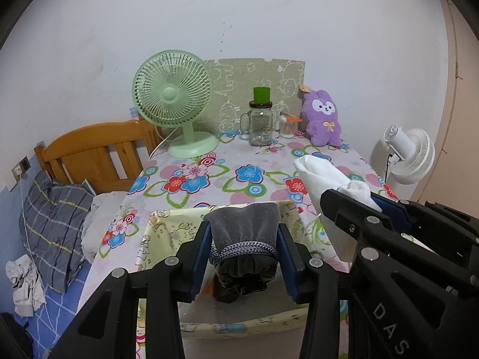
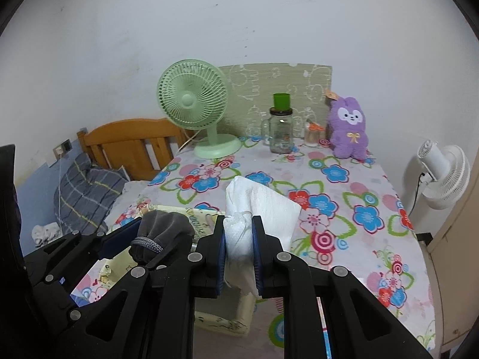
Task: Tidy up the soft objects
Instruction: 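Lower and open the left tool in the basket while the right tool releases the white cloth inside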
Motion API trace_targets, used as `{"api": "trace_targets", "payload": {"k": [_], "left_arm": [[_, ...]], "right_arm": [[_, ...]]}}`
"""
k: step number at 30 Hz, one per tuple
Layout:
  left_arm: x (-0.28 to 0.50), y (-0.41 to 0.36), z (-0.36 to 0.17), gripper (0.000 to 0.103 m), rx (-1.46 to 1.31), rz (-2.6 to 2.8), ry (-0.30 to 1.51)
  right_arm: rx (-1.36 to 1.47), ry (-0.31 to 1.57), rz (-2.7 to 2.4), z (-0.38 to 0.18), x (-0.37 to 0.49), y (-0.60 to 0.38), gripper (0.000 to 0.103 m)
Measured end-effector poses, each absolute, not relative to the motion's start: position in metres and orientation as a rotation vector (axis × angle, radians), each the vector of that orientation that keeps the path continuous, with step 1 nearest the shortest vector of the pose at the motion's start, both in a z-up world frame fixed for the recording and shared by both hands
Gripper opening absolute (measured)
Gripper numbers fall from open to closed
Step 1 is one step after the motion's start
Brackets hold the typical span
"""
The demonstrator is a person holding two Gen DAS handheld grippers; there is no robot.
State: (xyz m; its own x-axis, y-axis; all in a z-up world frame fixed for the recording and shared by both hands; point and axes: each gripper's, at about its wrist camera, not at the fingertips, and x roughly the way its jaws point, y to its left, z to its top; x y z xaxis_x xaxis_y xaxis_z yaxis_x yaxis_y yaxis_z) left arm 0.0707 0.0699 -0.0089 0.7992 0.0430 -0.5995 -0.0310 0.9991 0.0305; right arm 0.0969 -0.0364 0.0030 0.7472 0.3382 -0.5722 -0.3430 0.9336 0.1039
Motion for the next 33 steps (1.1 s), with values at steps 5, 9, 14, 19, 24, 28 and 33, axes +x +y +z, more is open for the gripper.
{"api": "trace_targets", "payload": {"k": [5, 9, 14, 19, 24, 28, 33], "left_arm": [[0.071, 0.084, -0.015, 0.045, 0.021, 0.046, 0.660], [0.071, 0.094, -0.020, 0.045, 0.017, 0.050, 0.672], [0.073, 0.107, -0.027, 0.045, 0.016, 0.063, 0.690], [0.075, 0.120, -0.038, 0.046, 0.019, 0.081, 0.714], [0.079, 0.128, -0.052, 0.046, 0.025, 0.085, 0.750], [0.082, 0.131, -0.062, 0.046, 0.014, 0.073, 0.779], [0.086, 0.131, -0.071, 0.057, 0.013, 0.063, 0.808]], "right_arm": [[-0.018, 0.635, 0.407, -0.004, 0.100, -0.020, 0.018], [-0.027, 0.644, 0.429, -0.009, 0.101, -0.009, 0.018], [-0.032, 0.663, 0.458, -0.015, 0.102, 0.006, 0.018], [-0.030, 0.704, 0.501, -0.026, 0.108, 0.022, 0.018], [-0.037, 0.747, 0.517, -0.039, 0.111, 0.033, 0.018], [-0.041, 0.780, 0.517, -0.049, 0.114, 0.039, 0.018], [-0.035, 0.814, 0.515, -0.057, 0.115, 0.039, 0.018]]}}
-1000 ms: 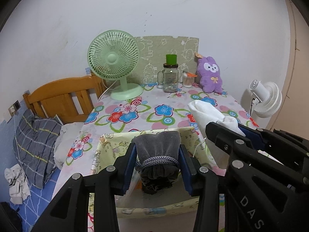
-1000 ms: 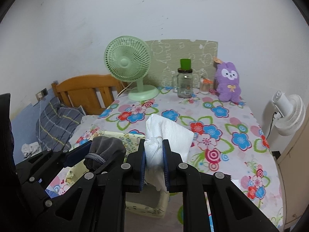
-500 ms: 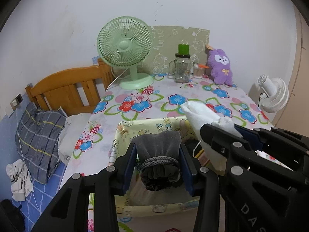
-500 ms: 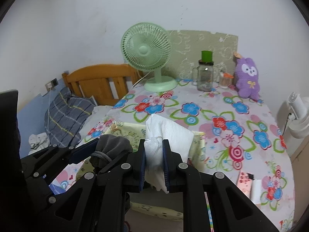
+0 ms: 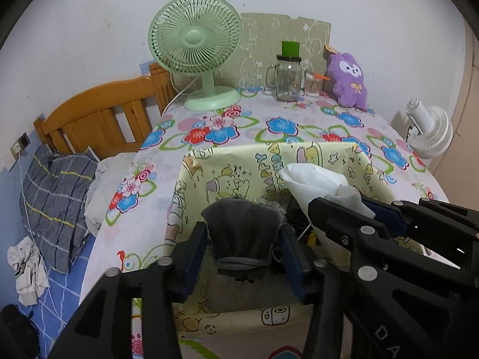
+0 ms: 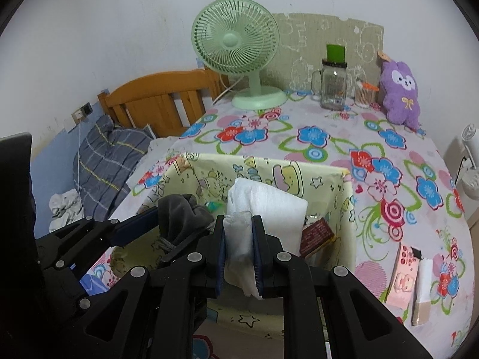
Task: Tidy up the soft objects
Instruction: 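Lower and open the left tool in the basket while the right tool releases the white cloth inside, then withdraw both open tools from the basket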
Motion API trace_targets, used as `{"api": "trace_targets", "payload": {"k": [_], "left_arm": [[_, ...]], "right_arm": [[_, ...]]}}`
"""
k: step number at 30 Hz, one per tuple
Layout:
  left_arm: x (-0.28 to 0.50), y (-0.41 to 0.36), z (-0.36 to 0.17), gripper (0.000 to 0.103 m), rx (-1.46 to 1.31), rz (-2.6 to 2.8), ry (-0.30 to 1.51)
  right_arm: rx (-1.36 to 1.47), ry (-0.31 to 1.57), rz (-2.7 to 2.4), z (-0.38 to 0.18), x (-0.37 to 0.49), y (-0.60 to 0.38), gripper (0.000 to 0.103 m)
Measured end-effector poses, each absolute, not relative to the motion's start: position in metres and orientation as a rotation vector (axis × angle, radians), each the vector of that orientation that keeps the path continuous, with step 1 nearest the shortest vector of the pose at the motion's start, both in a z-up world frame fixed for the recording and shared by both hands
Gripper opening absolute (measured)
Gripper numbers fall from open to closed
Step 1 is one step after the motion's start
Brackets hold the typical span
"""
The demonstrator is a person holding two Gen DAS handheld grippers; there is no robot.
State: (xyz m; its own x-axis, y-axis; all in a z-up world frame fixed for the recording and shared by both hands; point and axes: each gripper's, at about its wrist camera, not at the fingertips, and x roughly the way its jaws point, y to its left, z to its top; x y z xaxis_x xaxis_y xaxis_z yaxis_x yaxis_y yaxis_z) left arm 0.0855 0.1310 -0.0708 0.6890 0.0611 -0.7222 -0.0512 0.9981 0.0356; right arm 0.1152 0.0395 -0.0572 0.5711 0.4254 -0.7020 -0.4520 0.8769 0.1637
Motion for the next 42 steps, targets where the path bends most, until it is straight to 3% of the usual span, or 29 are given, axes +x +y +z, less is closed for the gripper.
{"api": "trace_targets", "payload": {"k": [2, 6, 8, 10, 12, 29, 42], "left_arm": [[0.086, 0.132, -0.073, 0.065, 0.013, 0.058, 0.817], [0.085, 0.131, -0.076, 0.069, 0.010, 0.047, 0.824], [0.084, 0.130, -0.076, 0.076, 0.005, 0.033, 0.825], [0.084, 0.128, -0.074, 0.081, 0.001, 0.024, 0.822], [0.082, 0.127, -0.072, 0.088, 0.004, 0.027, 0.810], [0.076, 0.118, -0.053, 0.099, 0.002, 0.033, 0.758], [0.076, 0.110, -0.031, 0.100, -0.005, 0.073, 0.705]], "right_arm": [[-0.038, 0.822, 0.515, -0.060, 0.115, 0.040, 0.020], [-0.047, 0.843, 0.521, -0.064, 0.116, 0.041, 0.024], [-0.039, 0.852, 0.515, -0.065, 0.117, 0.039, 0.034], [-0.025, 0.859, 0.500, -0.066, 0.119, 0.036, 0.058], [-0.008, 0.859, 0.490, -0.066, 0.119, 0.032, 0.070], [-0.003, 0.803, 0.465, -0.048, 0.115, 0.021, 0.084], [0.002, 0.734, 0.443, -0.025, 0.116, 0.010, 0.090]]}}
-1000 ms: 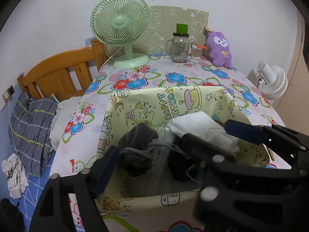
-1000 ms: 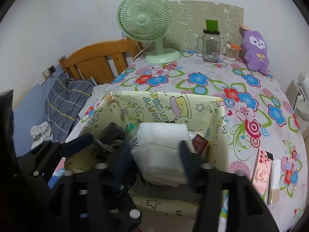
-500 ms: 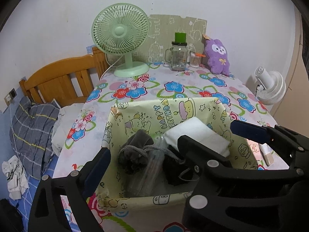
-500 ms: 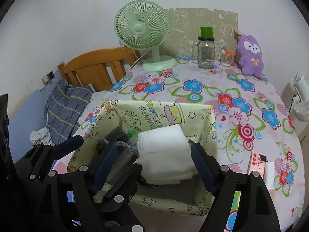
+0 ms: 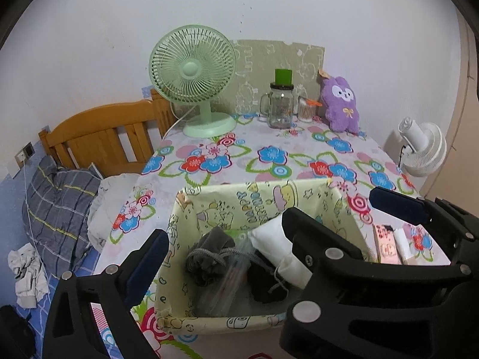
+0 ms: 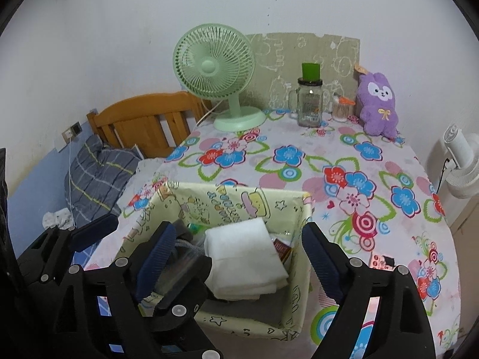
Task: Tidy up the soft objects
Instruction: 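Withdraw both open tools from the basket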
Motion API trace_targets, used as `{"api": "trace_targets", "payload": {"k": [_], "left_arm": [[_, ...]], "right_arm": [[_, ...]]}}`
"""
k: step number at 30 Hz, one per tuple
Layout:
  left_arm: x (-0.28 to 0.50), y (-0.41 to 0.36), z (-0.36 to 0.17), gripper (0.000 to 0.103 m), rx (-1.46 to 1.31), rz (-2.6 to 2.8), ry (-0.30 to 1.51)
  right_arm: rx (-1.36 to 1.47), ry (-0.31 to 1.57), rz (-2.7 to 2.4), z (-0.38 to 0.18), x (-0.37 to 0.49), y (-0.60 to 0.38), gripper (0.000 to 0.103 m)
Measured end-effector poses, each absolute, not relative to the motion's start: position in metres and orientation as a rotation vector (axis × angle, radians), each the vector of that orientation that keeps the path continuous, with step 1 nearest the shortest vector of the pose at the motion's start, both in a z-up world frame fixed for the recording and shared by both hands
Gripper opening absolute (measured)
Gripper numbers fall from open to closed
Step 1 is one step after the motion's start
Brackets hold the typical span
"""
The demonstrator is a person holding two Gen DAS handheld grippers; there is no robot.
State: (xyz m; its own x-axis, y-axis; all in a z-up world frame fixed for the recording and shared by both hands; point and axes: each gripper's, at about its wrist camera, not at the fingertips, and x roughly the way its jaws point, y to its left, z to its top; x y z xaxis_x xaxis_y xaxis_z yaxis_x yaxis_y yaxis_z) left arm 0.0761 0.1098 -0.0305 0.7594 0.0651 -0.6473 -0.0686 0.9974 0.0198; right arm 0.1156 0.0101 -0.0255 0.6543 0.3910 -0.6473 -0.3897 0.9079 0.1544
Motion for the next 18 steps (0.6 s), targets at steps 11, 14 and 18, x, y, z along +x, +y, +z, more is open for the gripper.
{"api": "trace_targets", "payload": {"k": [11, 14, 18], "left_arm": [[0.075, 0.092, -0.019, 0.100, -0.002, 0.064, 0.676], [0.075, 0.085, -0.015, 0.100, 0.001, 0.063, 0.661], [0.073, 0.074, -0.010, 0.100, 0.011, 0.059, 0.641]], "right_arm": [[0.010, 0.691, 0.401, -0.013, 0.114, -0.008, 0.092], [0.011, 0.678, 0.386, -0.009, 0.113, -0.015, 0.092], [0.016, 0.654, 0.352, -0.004, 0.111, -0.025, 0.094]]}}
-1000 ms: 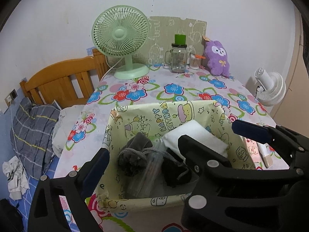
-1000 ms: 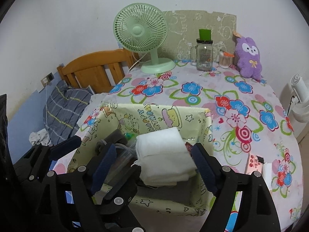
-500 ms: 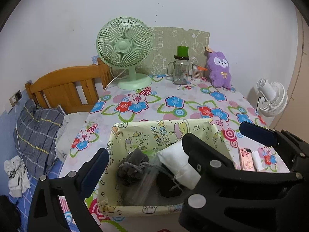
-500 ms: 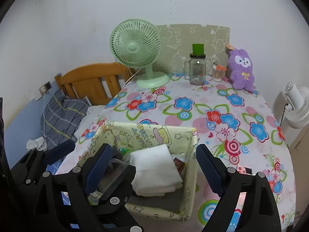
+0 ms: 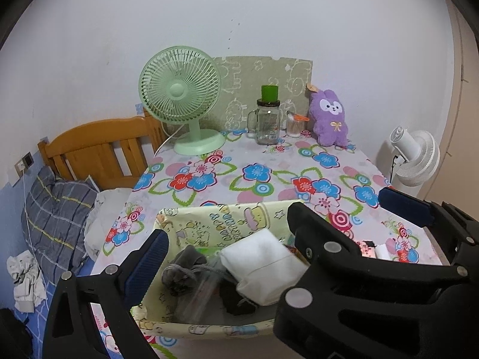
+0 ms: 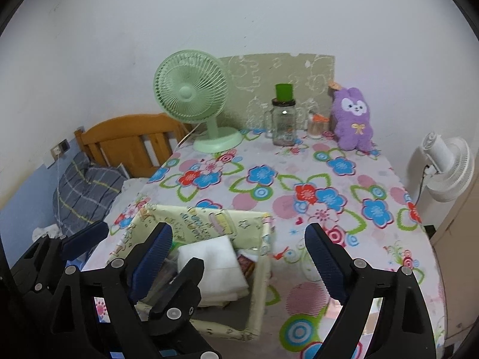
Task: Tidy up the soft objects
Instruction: 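Withdraw both open tools from the basket, then move both open tools toward the pink pack and white tissue pack on the sheet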
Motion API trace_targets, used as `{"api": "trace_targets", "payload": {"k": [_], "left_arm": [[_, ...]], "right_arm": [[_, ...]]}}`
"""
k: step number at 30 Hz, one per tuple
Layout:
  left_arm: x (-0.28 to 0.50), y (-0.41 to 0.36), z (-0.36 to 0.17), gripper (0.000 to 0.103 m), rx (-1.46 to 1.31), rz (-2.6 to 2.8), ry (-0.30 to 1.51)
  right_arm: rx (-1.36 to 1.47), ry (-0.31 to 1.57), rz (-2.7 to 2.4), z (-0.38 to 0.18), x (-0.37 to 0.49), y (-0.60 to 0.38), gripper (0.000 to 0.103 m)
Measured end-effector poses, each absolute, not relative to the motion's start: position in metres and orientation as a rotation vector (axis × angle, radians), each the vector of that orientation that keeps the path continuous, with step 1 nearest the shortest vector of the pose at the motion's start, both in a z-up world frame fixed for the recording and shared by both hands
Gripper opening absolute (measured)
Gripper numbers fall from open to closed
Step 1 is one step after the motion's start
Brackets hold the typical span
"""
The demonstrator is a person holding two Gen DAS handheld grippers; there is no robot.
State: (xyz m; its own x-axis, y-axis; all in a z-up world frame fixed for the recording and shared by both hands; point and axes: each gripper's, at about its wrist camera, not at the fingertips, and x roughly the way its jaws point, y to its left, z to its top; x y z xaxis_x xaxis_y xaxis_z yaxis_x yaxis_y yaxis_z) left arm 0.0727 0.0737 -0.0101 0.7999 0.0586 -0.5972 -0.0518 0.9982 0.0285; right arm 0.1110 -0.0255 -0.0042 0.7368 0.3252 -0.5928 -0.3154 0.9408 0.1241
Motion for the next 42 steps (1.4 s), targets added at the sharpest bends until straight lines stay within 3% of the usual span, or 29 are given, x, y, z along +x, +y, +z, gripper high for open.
{"api": "trace_targets", "payload": {"k": [42], "left_arm": [[0.067, -0.041, 0.001, 0.103, 0.027, -0.070, 0.528]], "right_arm": [[0.025, 0.524, 0.132, 0.013, 0.087, -0.151, 0.098]]}}
